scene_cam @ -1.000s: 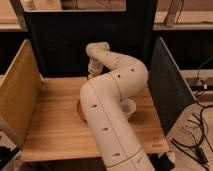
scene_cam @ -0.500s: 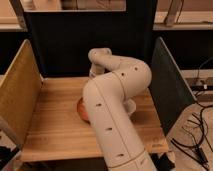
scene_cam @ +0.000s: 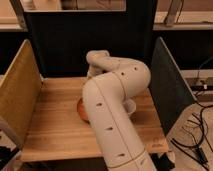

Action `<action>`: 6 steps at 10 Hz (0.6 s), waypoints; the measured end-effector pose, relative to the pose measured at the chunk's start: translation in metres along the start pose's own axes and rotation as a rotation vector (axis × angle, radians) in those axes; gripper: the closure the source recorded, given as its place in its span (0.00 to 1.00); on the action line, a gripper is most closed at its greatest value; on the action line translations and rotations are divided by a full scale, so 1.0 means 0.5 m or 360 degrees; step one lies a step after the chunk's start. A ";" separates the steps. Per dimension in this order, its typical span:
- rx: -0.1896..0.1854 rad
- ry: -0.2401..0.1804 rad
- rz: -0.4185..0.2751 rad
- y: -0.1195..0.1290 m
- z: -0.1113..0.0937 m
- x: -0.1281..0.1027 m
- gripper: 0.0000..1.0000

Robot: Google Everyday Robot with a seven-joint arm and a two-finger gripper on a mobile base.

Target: Place the pepper on the white sponge

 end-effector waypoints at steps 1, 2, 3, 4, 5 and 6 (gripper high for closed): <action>-0.0002 0.0002 -0.0032 0.007 -0.001 -0.006 0.61; -0.0001 0.0007 -0.0049 0.010 -0.003 -0.007 0.48; 0.0000 0.0008 -0.0050 0.009 -0.005 -0.007 0.41; 0.0008 0.0002 -0.0036 0.003 -0.009 -0.006 0.31; 0.0021 -0.0010 0.0011 -0.010 -0.015 -0.002 0.22; 0.0036 -0.0017 0.0052 -0.024 -0.021 0.004 0.20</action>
